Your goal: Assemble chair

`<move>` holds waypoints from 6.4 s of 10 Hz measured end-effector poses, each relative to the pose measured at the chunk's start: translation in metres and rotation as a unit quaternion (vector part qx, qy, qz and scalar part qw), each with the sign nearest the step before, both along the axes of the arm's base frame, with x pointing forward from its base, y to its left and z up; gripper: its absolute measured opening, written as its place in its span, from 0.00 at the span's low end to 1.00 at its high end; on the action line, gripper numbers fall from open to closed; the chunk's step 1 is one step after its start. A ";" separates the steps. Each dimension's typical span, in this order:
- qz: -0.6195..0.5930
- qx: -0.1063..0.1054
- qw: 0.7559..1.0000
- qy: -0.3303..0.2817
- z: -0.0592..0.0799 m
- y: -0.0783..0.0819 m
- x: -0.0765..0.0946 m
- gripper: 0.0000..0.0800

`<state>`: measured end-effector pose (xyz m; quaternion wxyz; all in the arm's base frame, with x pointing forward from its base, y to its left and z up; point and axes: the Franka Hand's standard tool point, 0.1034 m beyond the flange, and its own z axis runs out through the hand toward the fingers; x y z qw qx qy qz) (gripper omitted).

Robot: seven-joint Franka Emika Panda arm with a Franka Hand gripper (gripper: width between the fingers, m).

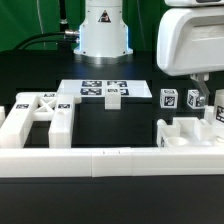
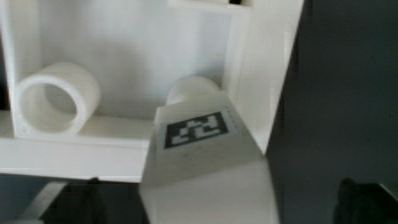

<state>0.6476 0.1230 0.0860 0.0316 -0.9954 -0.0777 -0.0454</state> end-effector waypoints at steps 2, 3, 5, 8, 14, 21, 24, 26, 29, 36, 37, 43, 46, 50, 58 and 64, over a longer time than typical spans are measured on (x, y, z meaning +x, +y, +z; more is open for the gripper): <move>0.001 0.000 1.000 0.000 0.000 -0.001 0.000 0.66; 0.001 0.000 1.000 0.000 0.000 -0.001 0.000 0.49; -0.008 0.001 1.000 0.001 0.000 -0.002 0.000 0.36; -0.085 0.012 0.996 0.006 0.000 -0.003 0.001 0.36; -0.393 0.041 0.918 0.021 -0.001 -0.005 0.001 0.36; -0.529 0.050 0.847 0.026 -0.002 -0.005 0.001 0.63; -0.447 0.043 0.893 0.021 -0.001 -0.004 0.001 0.81; -0.376 0.036 0.926 0.015 -0.001 -0.004 0.001 0.81; -0.216 0.021 0.976 0.007 0.000 -0.001 0.001 0.81; 0.017 -0.005 1.000 -0.007 -0.004 -0.005 -0.001 0.68; 0.016 -0.005 1.000 -0.007 -0.004 -0.006 -0.001 0.68; -0.076 0.005 0.997 -0.004 -0.004 -0.005 0.000 0.36; -0.263 0.024 0.964 -0.004 -0.005 -0.004 -0.003 0.36; -0.474 0.047 0.879 0.005 -0.006 -0.001 -0.004 0.36; -0.503 0.050 0.863 0.011 -0.006 0.000 -0.005 0.76; -0.246 0.003 0.969 -0.004 -0.006 -0.002 -0.004 0.81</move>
Offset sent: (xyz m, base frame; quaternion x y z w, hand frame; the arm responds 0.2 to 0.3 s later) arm 0.0000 0.0000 0.0000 0.0000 0.0000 0.0000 1.0000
